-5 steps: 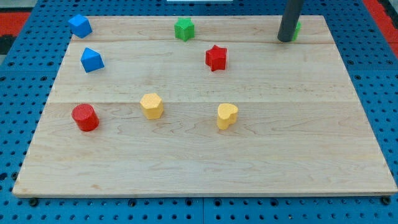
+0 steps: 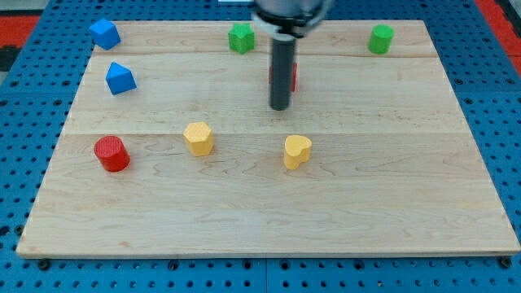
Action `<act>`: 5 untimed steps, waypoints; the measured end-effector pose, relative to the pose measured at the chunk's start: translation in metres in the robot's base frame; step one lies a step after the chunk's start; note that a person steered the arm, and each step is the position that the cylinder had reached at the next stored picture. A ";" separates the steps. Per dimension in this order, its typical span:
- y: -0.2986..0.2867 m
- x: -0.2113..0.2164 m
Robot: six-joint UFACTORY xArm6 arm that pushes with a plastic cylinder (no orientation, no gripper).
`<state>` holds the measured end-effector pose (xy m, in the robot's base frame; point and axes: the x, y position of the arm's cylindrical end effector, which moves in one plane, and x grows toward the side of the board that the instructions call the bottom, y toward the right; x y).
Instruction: Push the blue triangle towards the center left side of the board
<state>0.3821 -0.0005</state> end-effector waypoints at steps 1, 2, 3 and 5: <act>-0.032 -0.036; -0.066 -0.066; -0.117 -0.074; -0.198 -0.064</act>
<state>0.3178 -0.1984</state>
